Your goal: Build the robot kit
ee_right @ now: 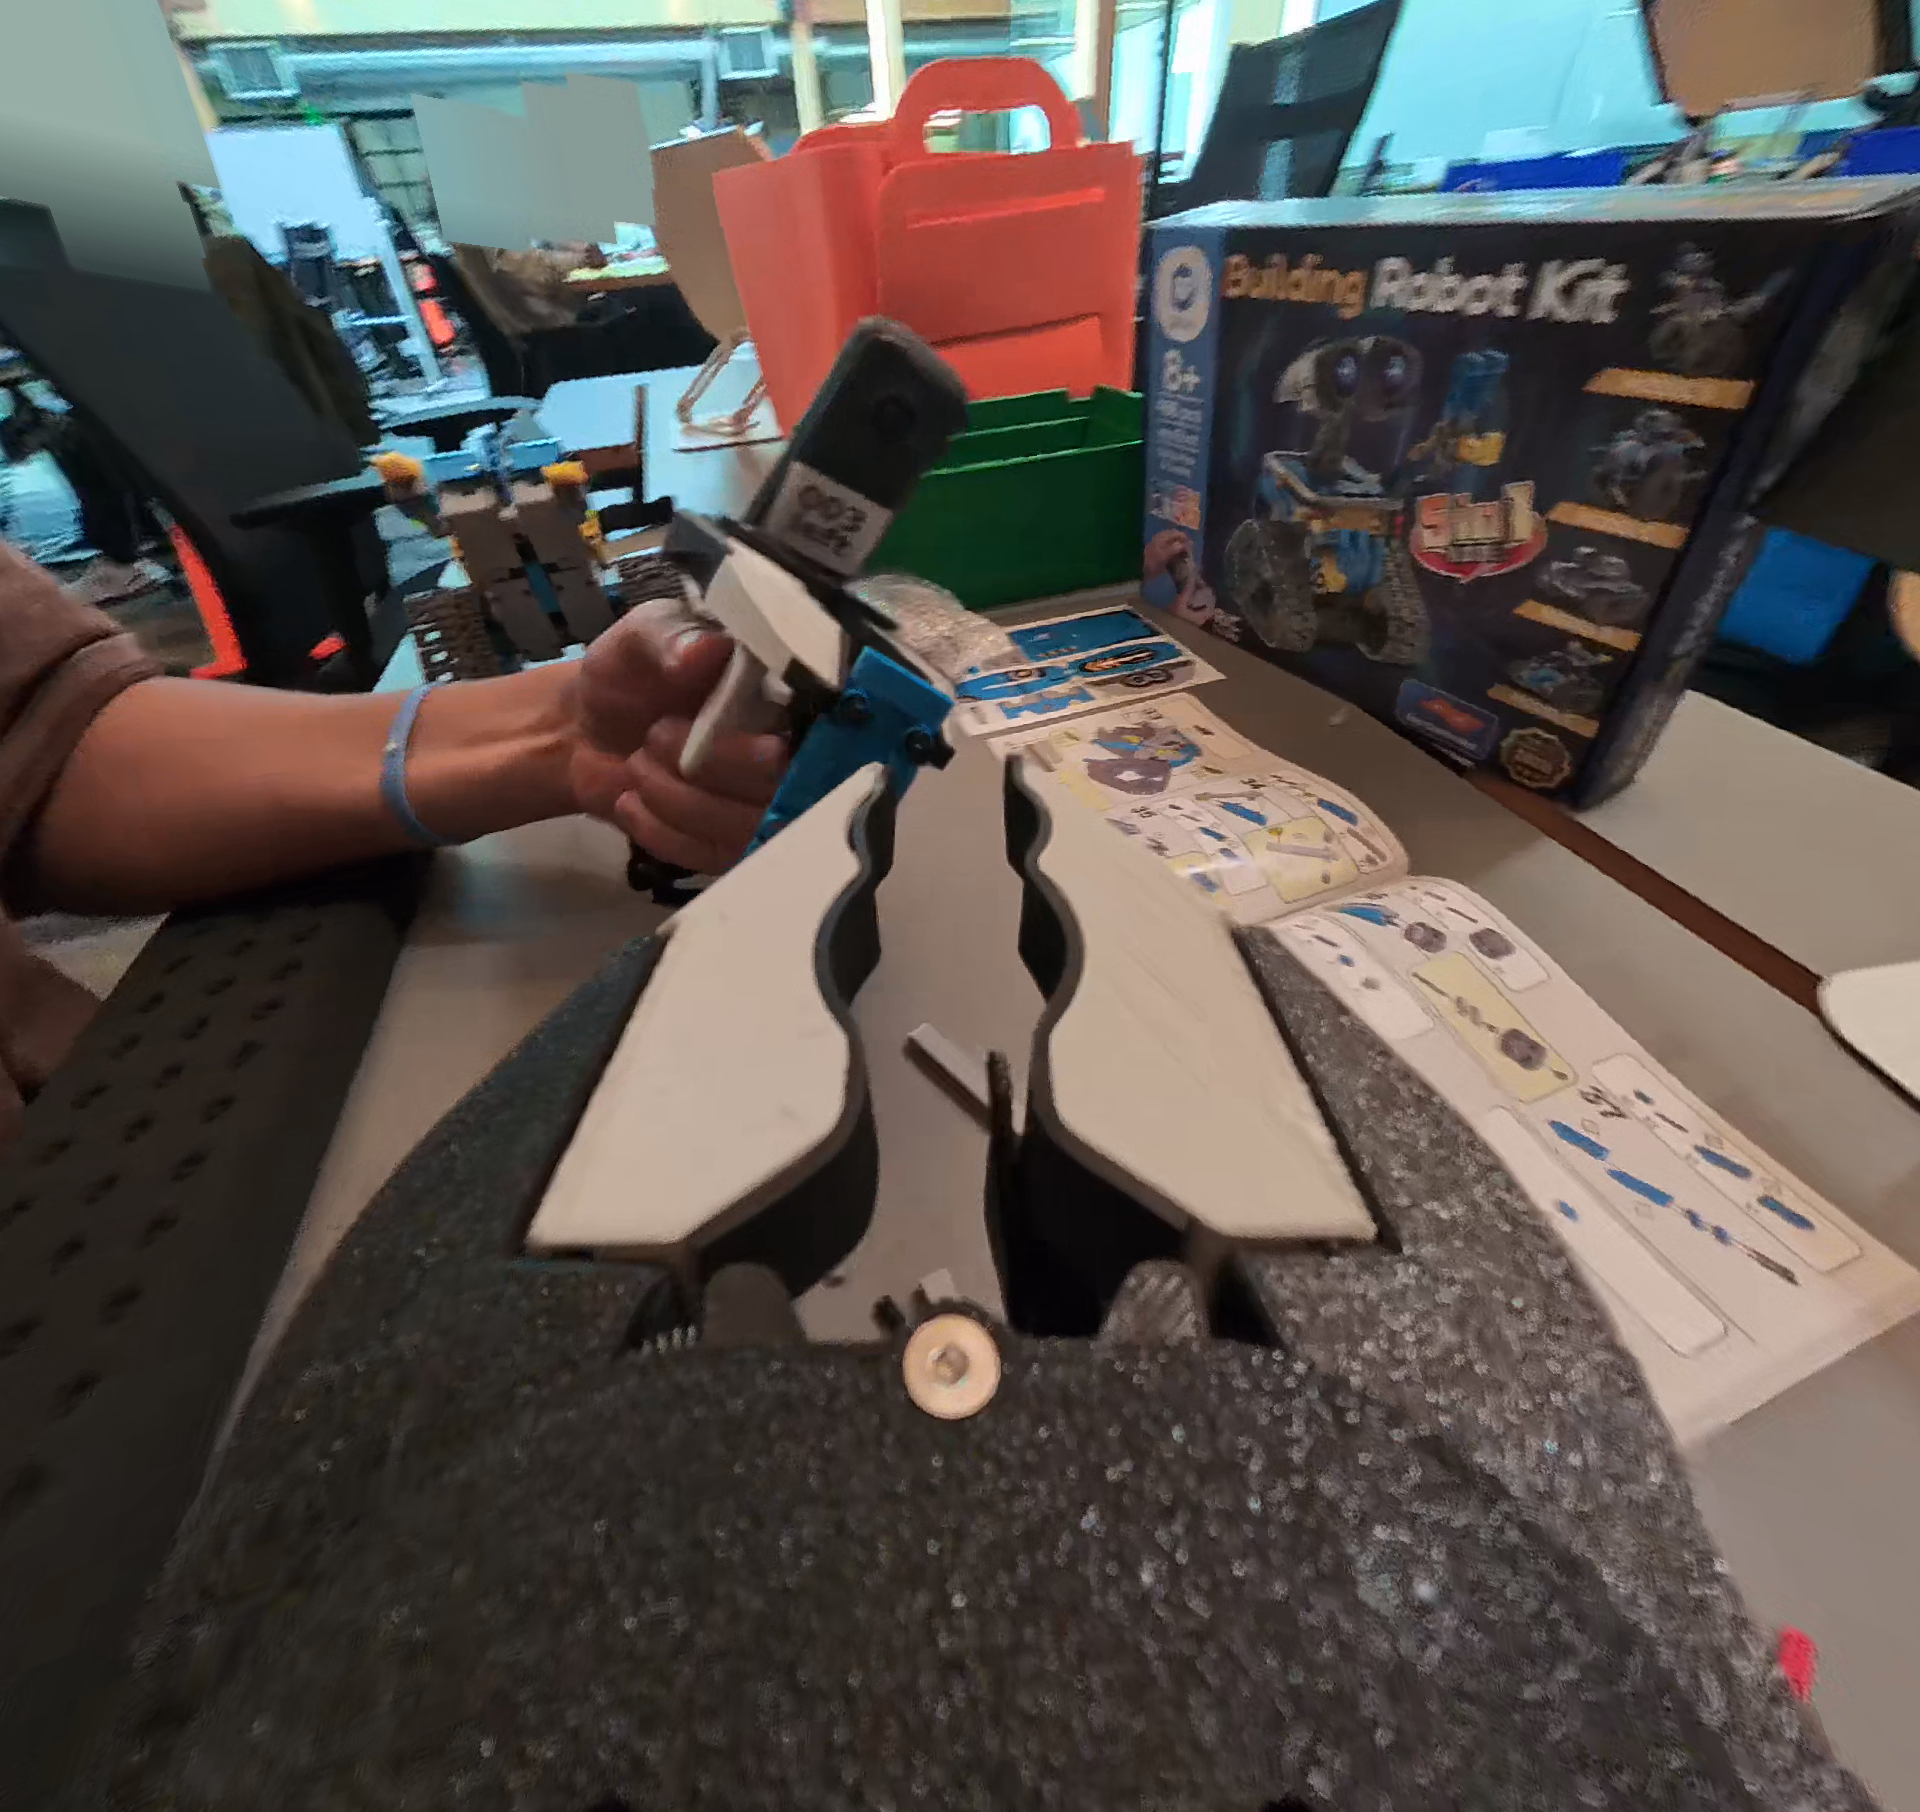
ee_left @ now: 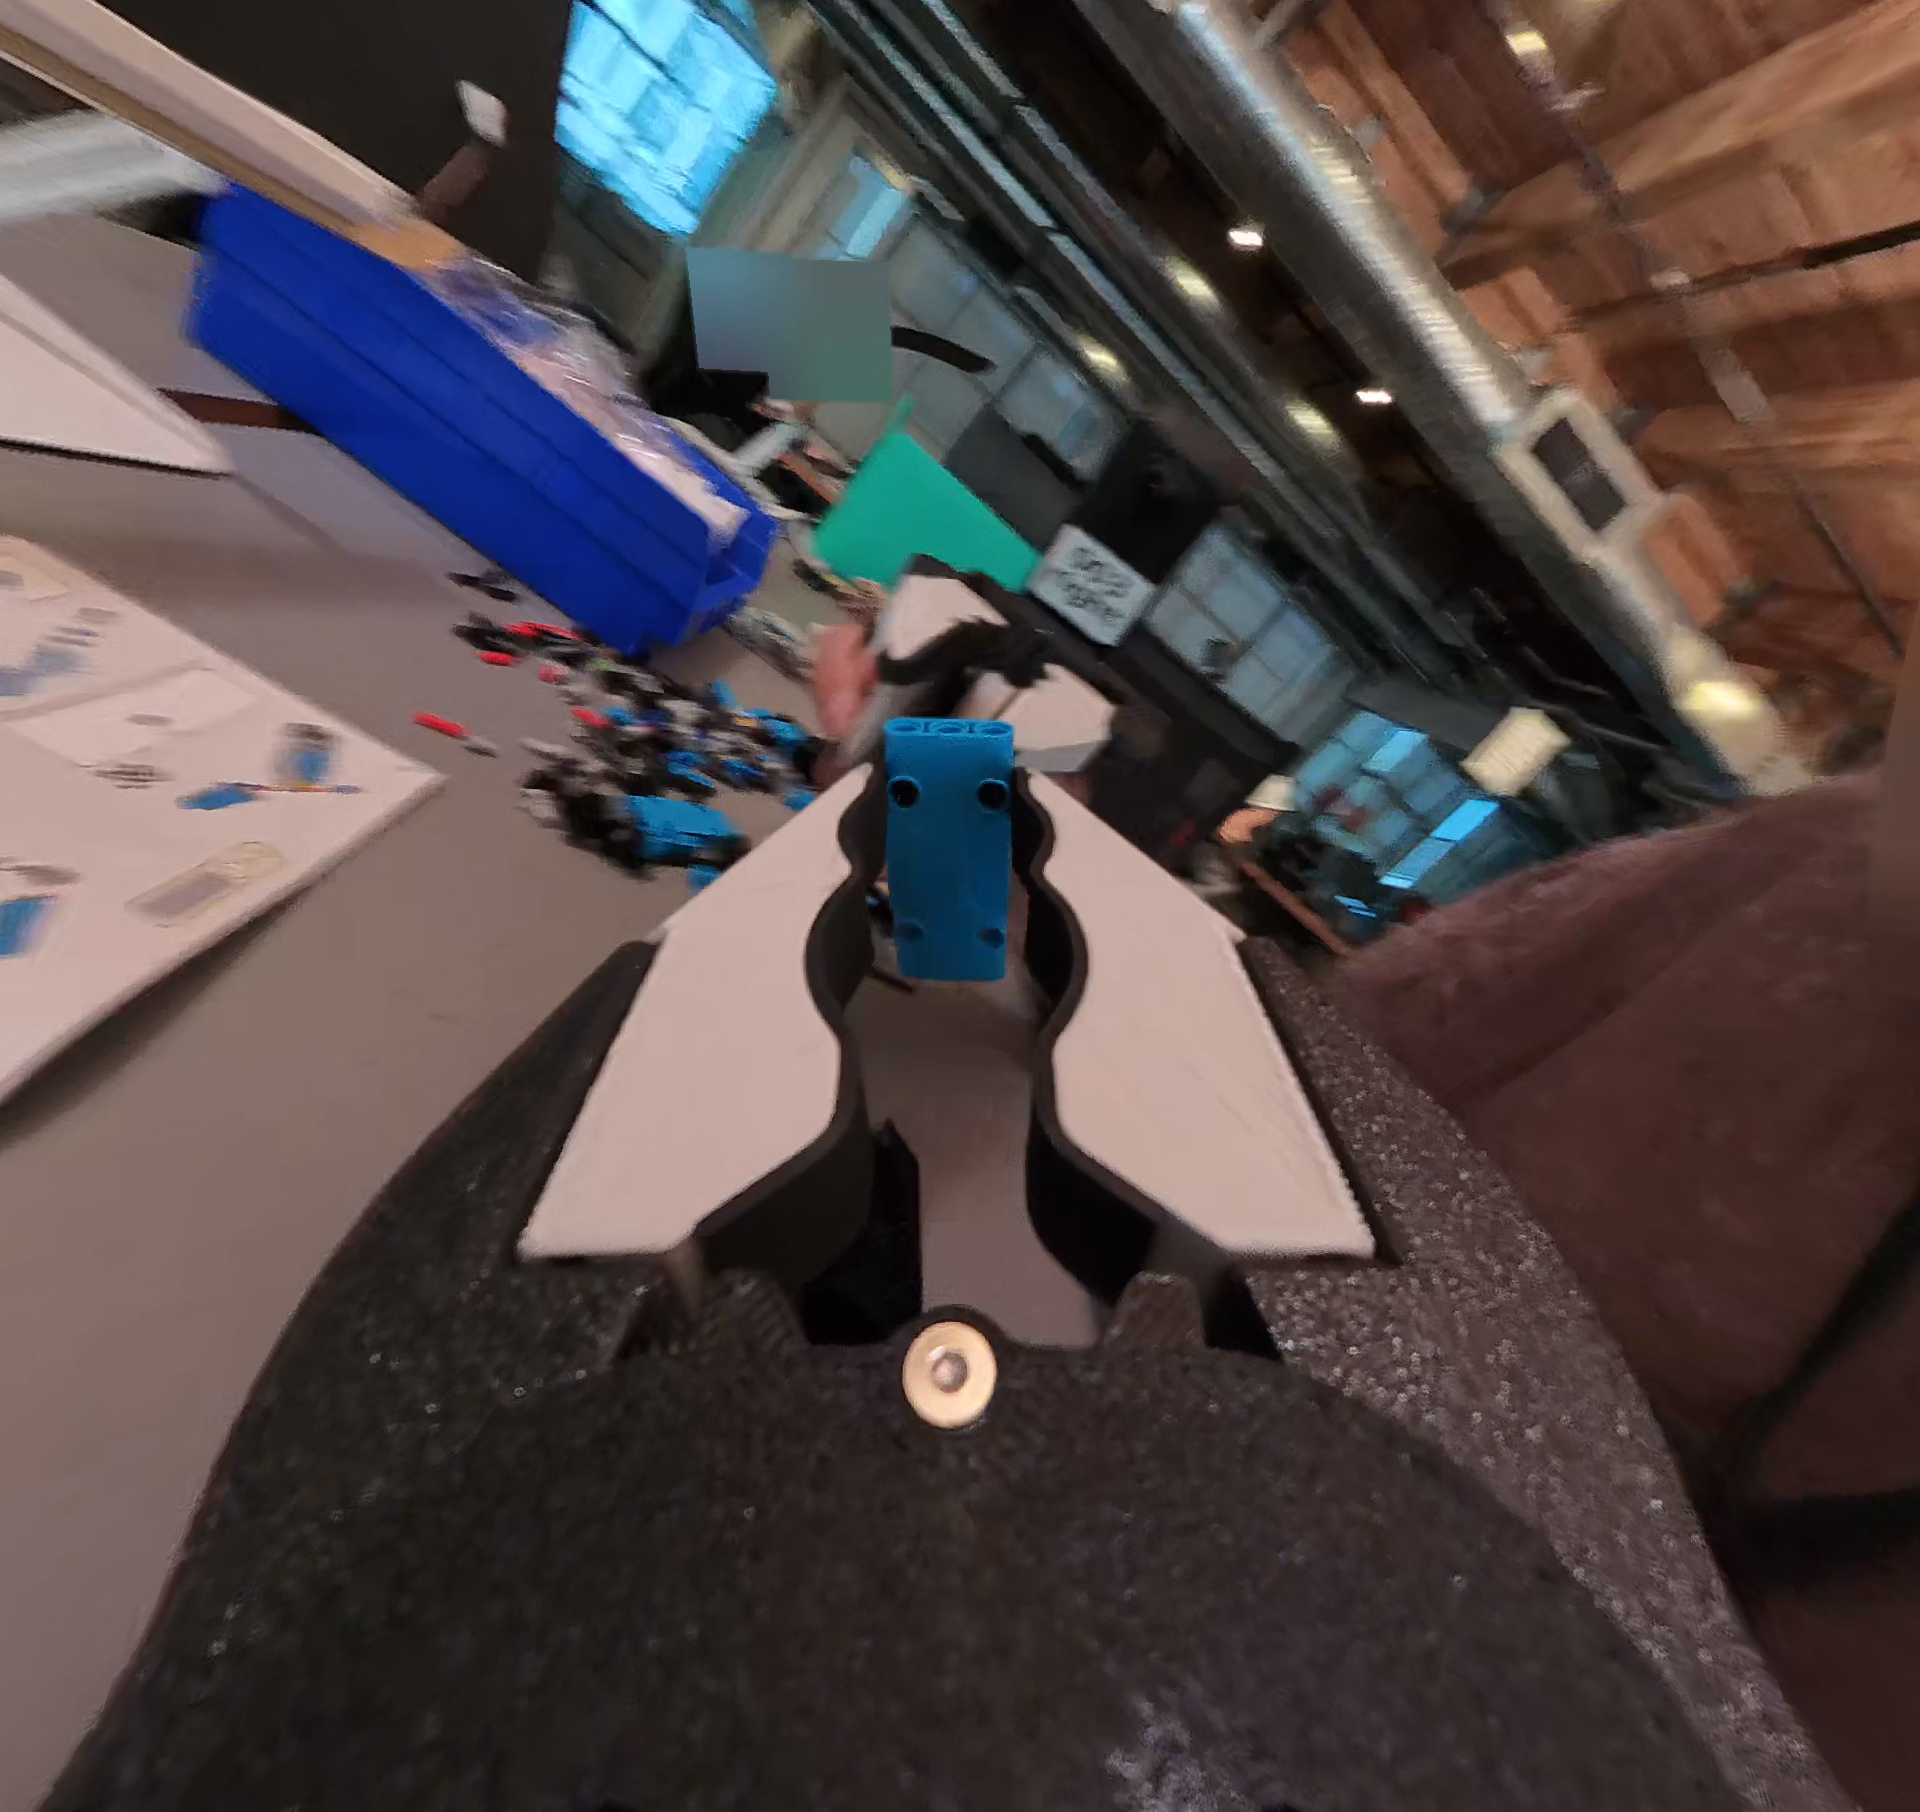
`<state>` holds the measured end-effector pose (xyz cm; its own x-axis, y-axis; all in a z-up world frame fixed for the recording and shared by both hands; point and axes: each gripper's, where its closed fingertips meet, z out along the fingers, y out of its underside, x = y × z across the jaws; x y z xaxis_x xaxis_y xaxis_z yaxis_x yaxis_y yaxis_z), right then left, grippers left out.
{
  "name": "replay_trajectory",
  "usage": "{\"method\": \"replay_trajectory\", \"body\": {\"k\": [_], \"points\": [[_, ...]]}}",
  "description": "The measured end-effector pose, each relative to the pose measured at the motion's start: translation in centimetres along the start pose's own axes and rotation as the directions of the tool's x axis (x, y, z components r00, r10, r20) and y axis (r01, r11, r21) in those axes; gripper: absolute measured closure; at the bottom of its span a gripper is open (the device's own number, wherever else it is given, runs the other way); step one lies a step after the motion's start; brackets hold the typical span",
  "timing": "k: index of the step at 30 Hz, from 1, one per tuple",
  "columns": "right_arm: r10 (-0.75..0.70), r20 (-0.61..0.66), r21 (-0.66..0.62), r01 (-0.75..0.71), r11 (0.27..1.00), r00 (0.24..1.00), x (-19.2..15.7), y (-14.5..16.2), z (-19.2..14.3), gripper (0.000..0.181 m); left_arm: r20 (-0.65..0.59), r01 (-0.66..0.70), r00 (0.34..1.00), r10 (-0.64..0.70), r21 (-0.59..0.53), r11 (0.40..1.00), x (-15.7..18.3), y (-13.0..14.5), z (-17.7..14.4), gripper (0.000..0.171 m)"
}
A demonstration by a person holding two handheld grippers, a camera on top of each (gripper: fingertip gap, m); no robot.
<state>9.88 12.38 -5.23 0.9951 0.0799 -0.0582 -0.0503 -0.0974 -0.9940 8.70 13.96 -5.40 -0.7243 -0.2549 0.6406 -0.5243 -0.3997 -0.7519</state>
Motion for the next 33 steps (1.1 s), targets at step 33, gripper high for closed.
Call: {"method": "replay_trajectory", "body": {"k": [33], "points": [[0.029,-0.222,-0.178,-0.07,0.982,0.975,4.8,5.2,1.2,0.18,0.837,-0.463,0.28,0.47,-0.311,0.83,-10.9,-5.5,-10.6,0.148]]}}
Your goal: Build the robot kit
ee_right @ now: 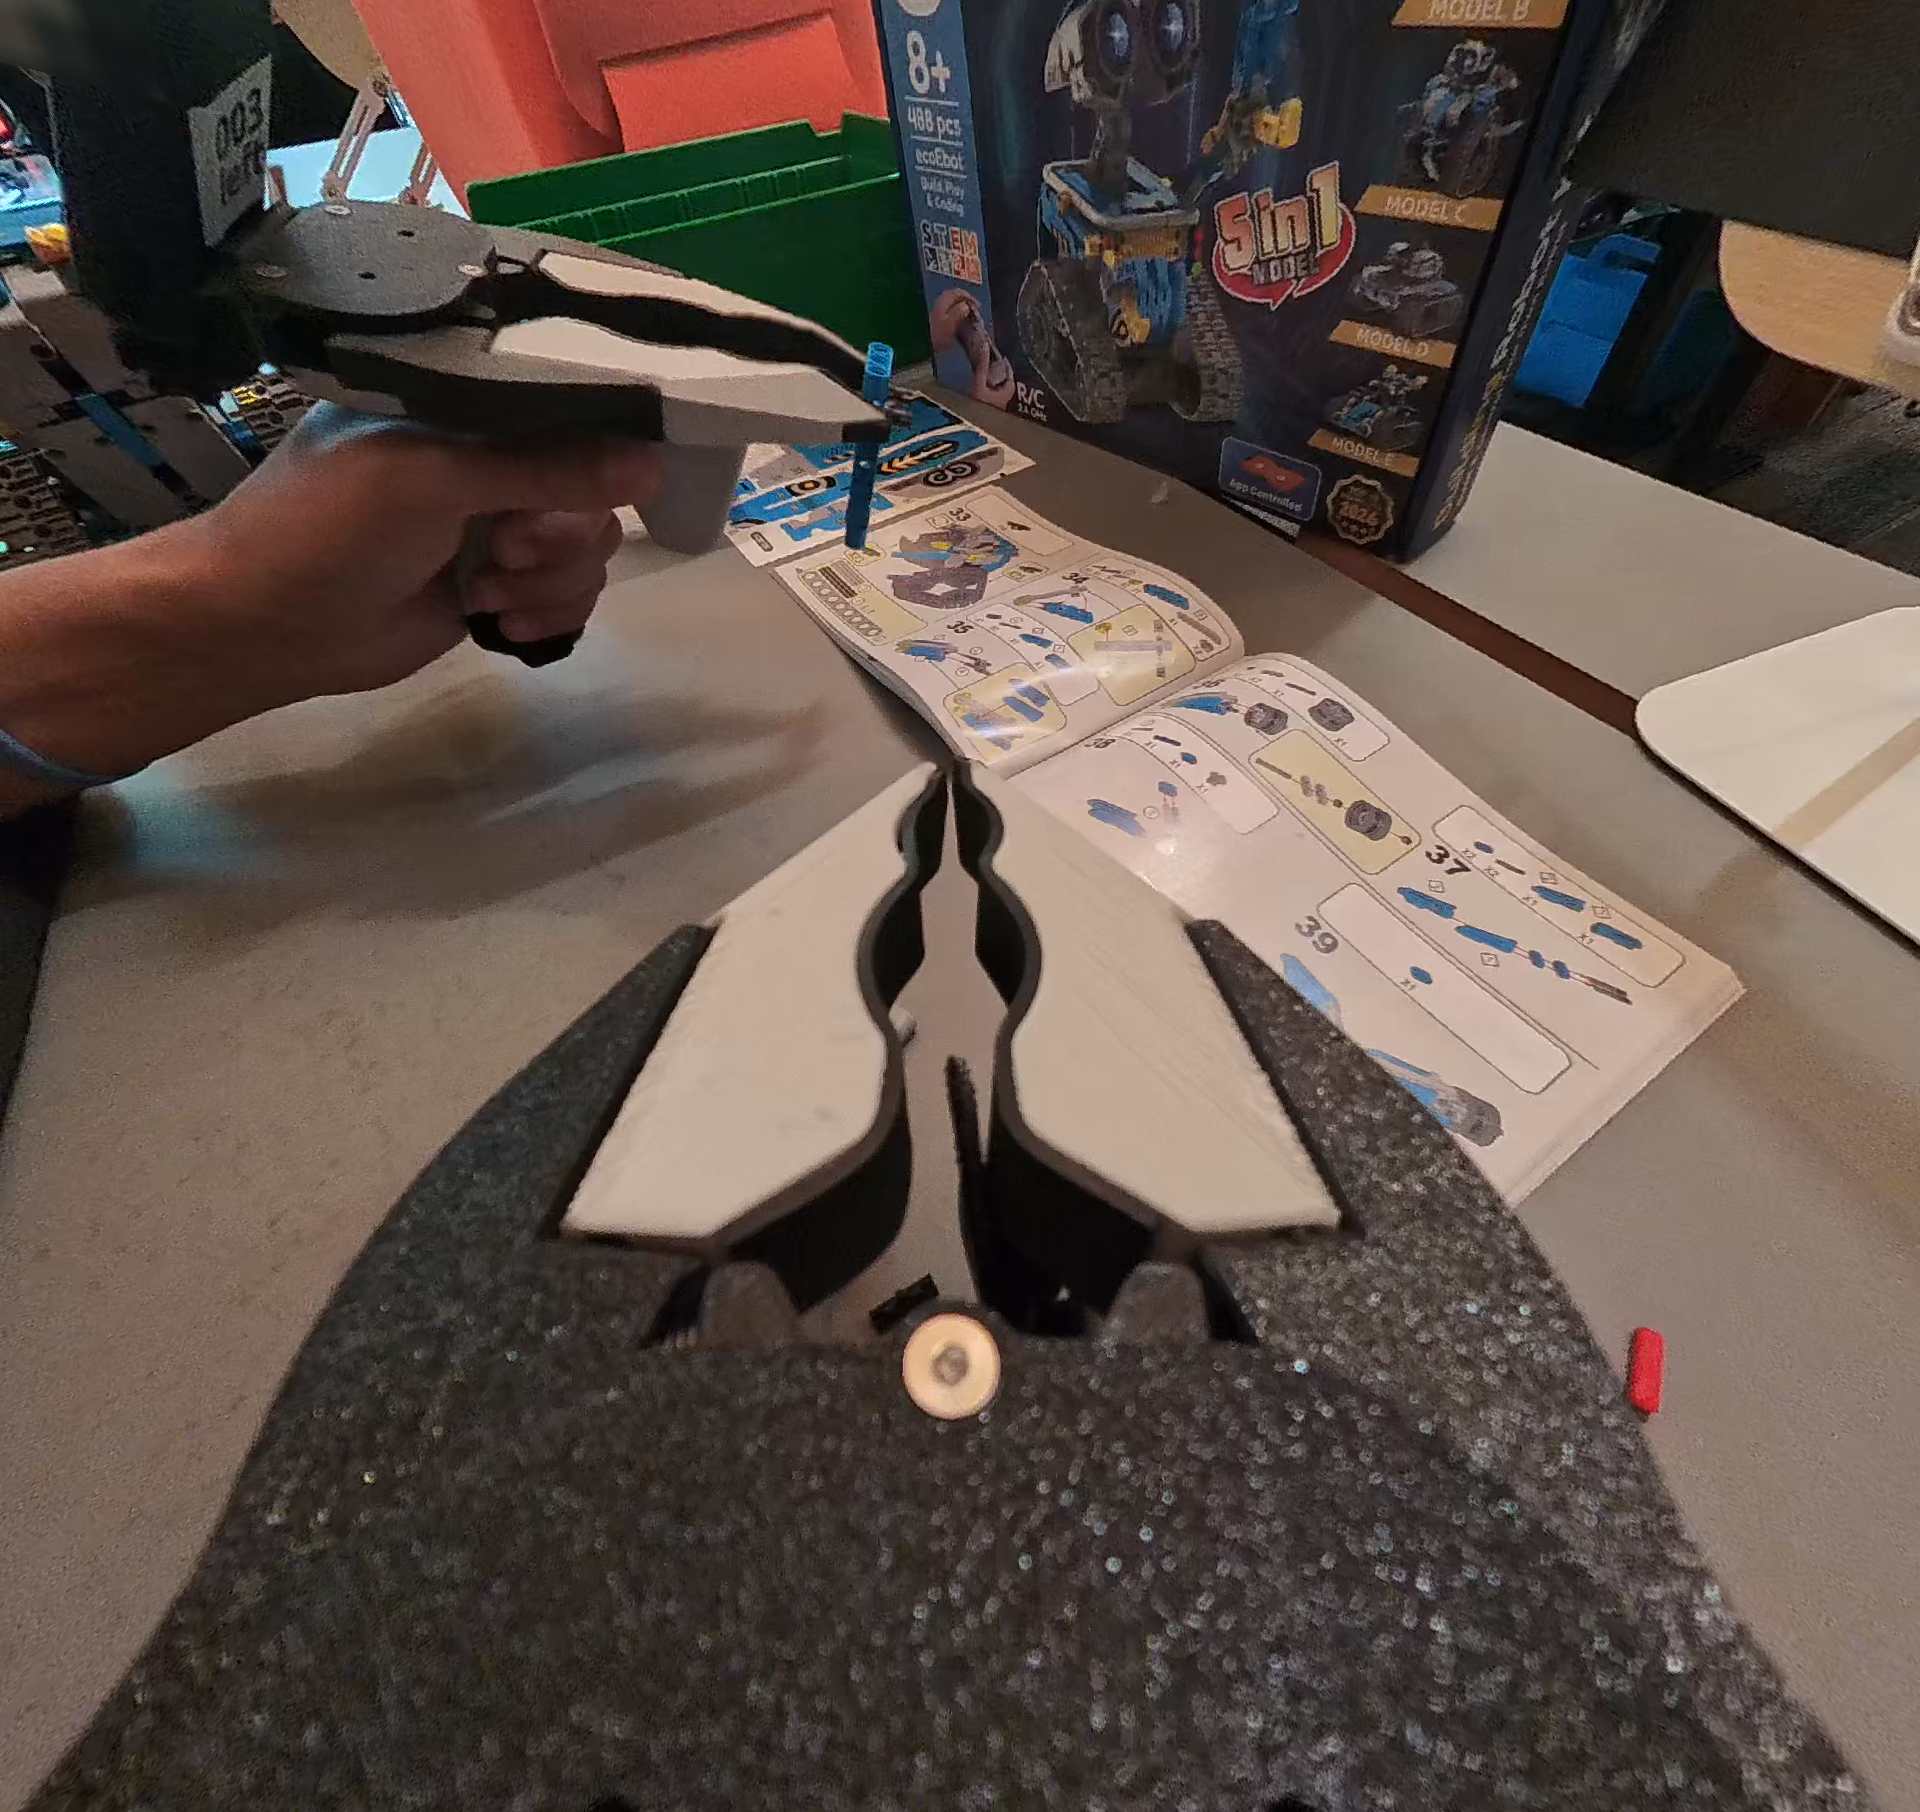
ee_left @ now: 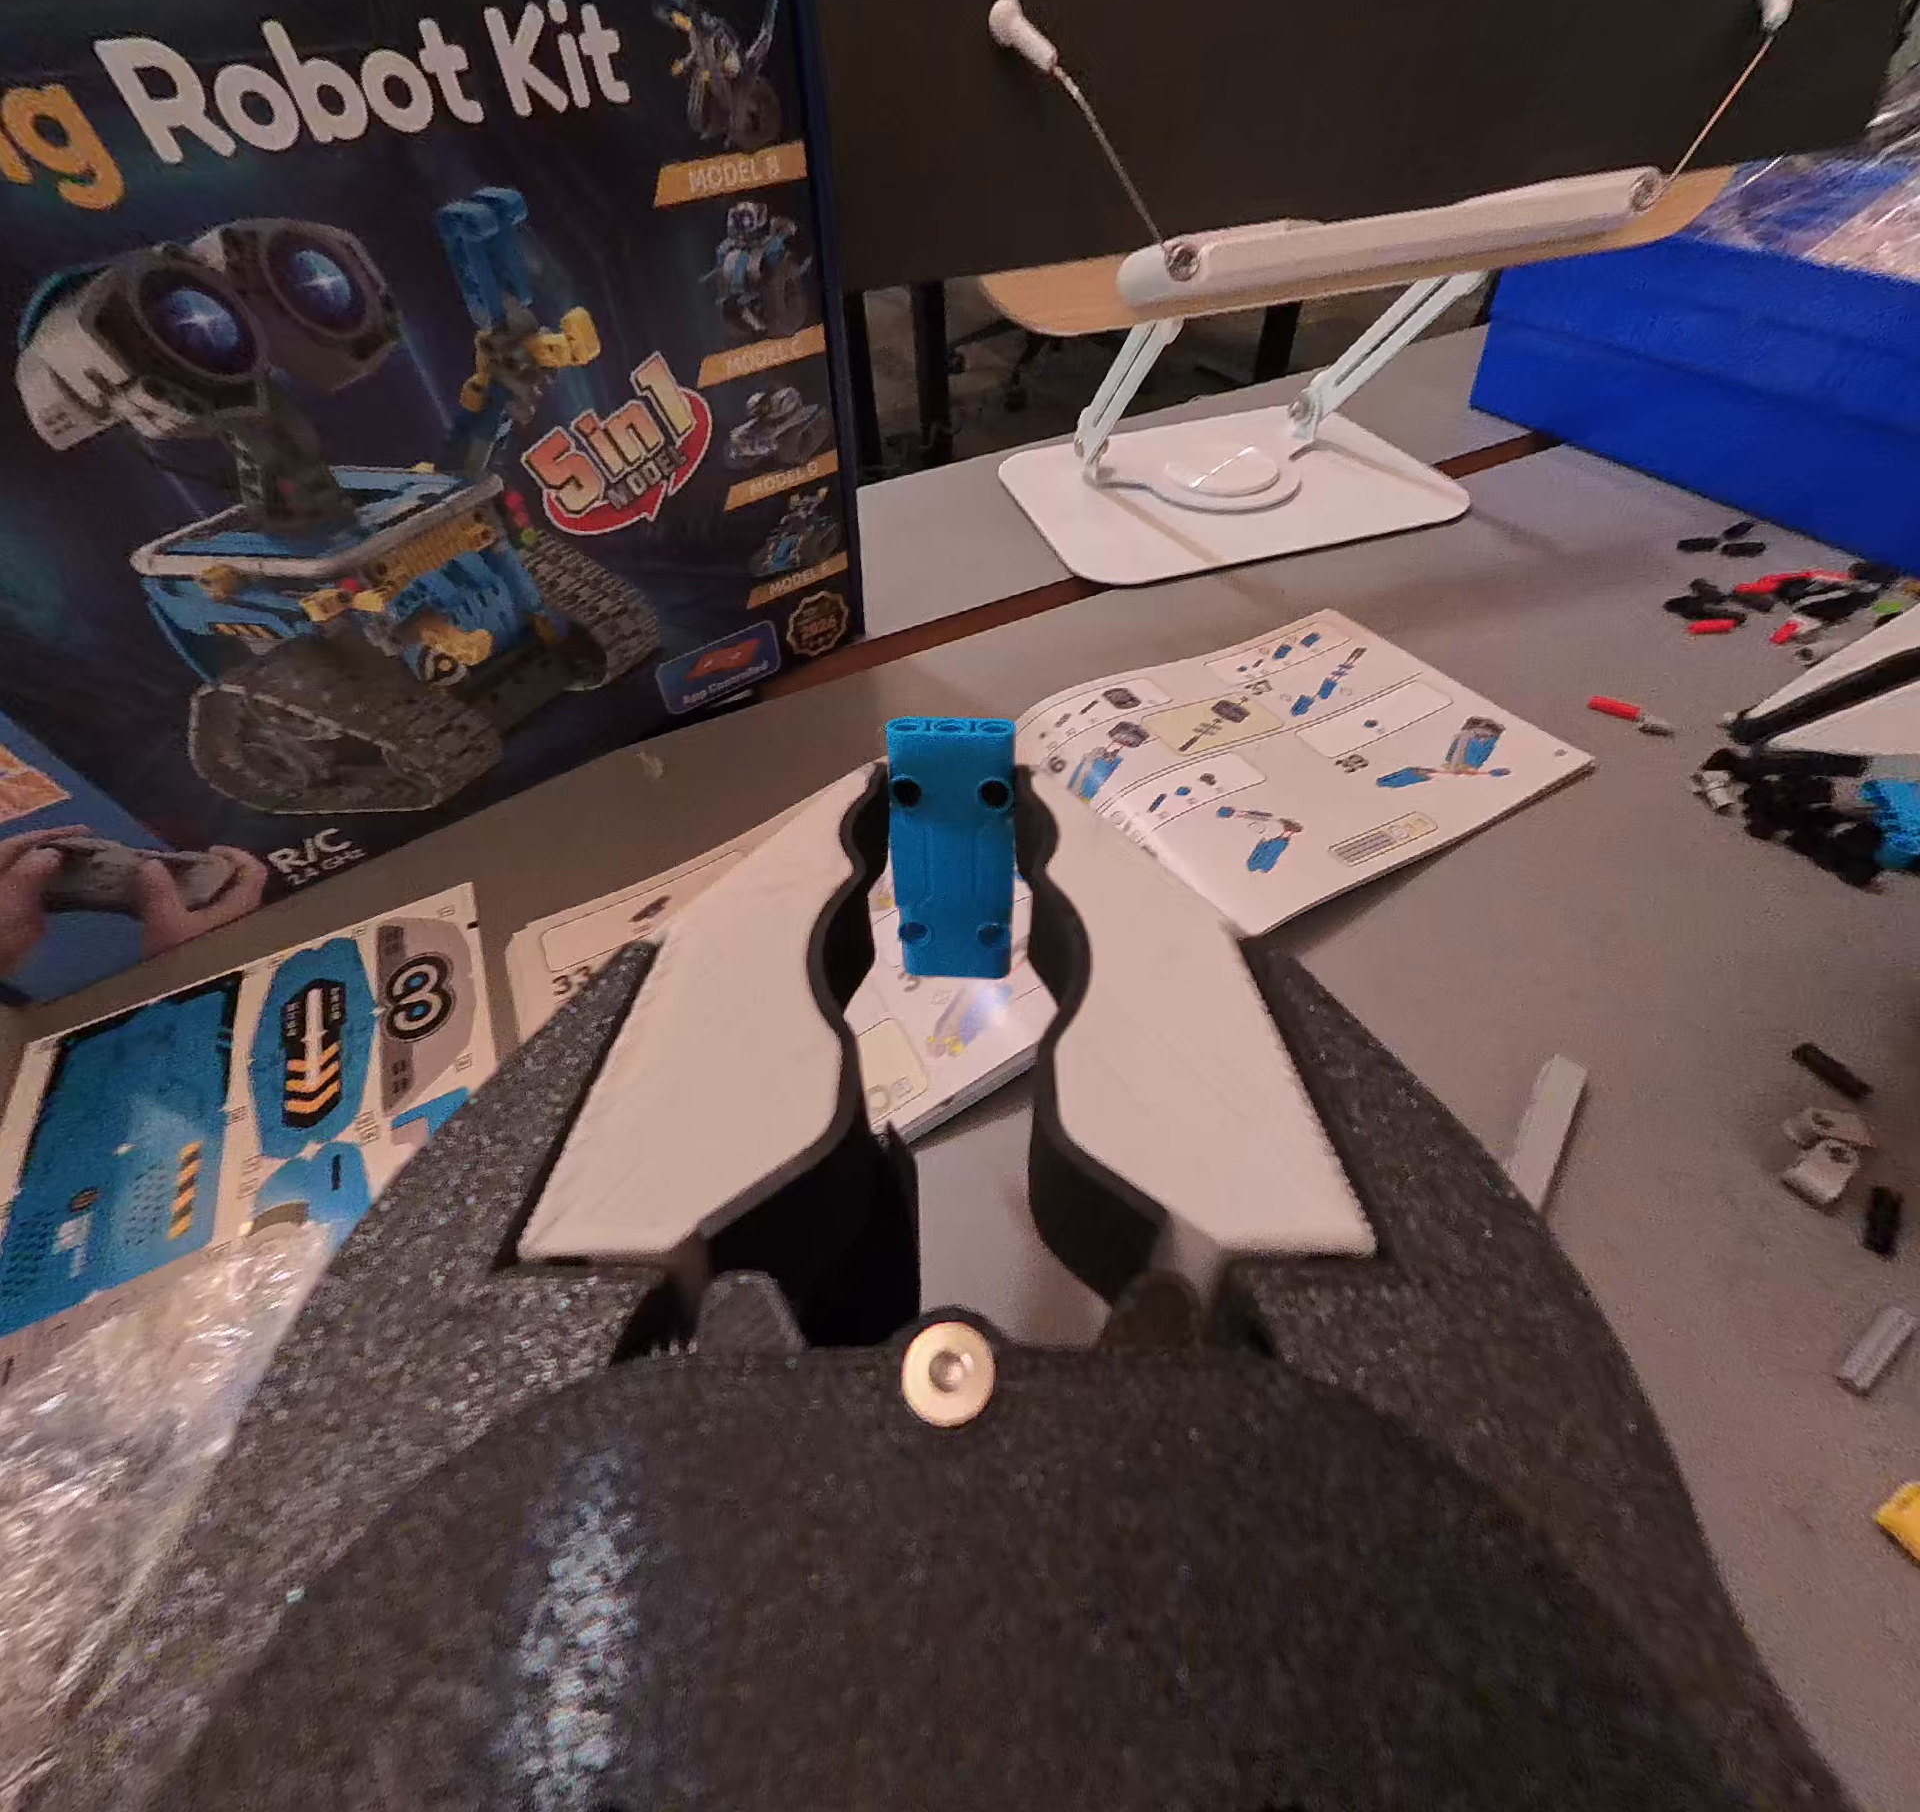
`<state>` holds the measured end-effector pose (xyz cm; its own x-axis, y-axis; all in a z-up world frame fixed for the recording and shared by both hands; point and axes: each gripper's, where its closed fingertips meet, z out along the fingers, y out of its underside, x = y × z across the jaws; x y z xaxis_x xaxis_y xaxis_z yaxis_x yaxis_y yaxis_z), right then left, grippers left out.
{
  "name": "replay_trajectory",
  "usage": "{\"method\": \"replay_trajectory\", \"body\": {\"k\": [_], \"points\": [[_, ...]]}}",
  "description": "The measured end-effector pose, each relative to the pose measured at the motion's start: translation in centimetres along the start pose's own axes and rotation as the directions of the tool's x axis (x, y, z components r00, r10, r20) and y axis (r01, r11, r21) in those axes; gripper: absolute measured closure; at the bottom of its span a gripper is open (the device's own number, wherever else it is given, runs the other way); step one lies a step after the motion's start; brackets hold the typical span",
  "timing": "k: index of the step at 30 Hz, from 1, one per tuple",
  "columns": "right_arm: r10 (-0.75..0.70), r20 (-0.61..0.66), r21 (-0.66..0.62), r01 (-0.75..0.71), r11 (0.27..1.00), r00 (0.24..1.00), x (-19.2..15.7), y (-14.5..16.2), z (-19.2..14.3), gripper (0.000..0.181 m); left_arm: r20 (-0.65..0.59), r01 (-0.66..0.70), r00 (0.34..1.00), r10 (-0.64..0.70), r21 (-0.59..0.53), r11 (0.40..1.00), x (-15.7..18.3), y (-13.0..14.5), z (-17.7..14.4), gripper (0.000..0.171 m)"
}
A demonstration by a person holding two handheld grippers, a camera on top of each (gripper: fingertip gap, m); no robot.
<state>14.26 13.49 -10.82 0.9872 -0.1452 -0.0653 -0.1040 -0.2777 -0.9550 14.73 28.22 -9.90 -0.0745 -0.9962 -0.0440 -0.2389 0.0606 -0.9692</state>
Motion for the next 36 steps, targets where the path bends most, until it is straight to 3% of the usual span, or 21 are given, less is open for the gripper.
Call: {"method": "replay_trajectory", "body": {"k": [4,6,8,10,14,20,24,31,34,35,36], "points": [[0.01,0.01,0.041,-0.01,0.999,1.0,-0.4,-0.7,0.1,0.177,-0.199,0.232,0.957,-0.21,0.093,0.968,1.9,-1.8,-0.6,0.148],[0.05,0.047,0.102,-0.055,0.993,0.998,-1.2,-1.7,0.4,0.169,-0.402,0.448,0.838,-0.37,0.119,0.886,3.9,-3.6,-1.5,0.148],[0.098,0.124,0.155,-0.117,0.981,0.987,-2.9,-2.7,1.0,0.148,-0.601,0.631,0.66,-0.451,0.118,0.767,6.3,-5.9,-3.0,0.148],[0.097,0.174,0.179,-0.128,0.975,0.98,-4.2,-3.3,1.4,0.133,-0.683,0.663,0.583,-0.44,0.088,0.743,8.7,-6.4,-3.8,0.149],[0.031,0.156,0.234,-0.067,0.97,0.987,-4.8,-4.3,0.9,0.13,-0.676,0.564,0.649,-0.35,0.119,0.817,11.5,-6.2,-4.0,0.148],[-0.077,0.053,0.291,0.058,0.955,0.996,-4.4,-5.6,-0.6,0.157,-0.592,0.4,0.774,-0.223,0.186,0.897,13.0,-5.5,-3.8,0.148],[-0.143,-0.011,0.278,0.14,0.95,0.99,-4.3,-5.4,-0.7,0.175,-0.545,0.326,0.821,-0.17,0.203,0.923,13.3,-5.2,-3.5,0.148],[-0.084,0.002,0.267,0.08,0.96,0.996,-3.6,-5.2,-0.9,0.181,-0.546,0.351,0.812,-0.205,0.177,0.919,12.7,-5.1,-3.4,0.149],[-0.123,-0.041,0.18,0.128,0.975,0.992,-3.6,-4.1,0.2,0.149,-0.551,0.366,0.804,-0.226,0.158,0.917,12.7,-5.0,-3.3,0.148],[-0.145,-0.067,0.158,0.154,0.975,0.987,-3.5,-3.8,0.6,0.149,-0.555,0.366,0.8,-0.229,0.149,0.918,13.0,-4.9,-3.3,0.149],[-0.167,-0.096,0.151,0.18,0.972,0.981,-3.4,-3.7,0.8,0.159,-0.556,0.363,0.799,-0.228,0.144,0.92,13.2,-4.8,-3.2,0.149]]}}
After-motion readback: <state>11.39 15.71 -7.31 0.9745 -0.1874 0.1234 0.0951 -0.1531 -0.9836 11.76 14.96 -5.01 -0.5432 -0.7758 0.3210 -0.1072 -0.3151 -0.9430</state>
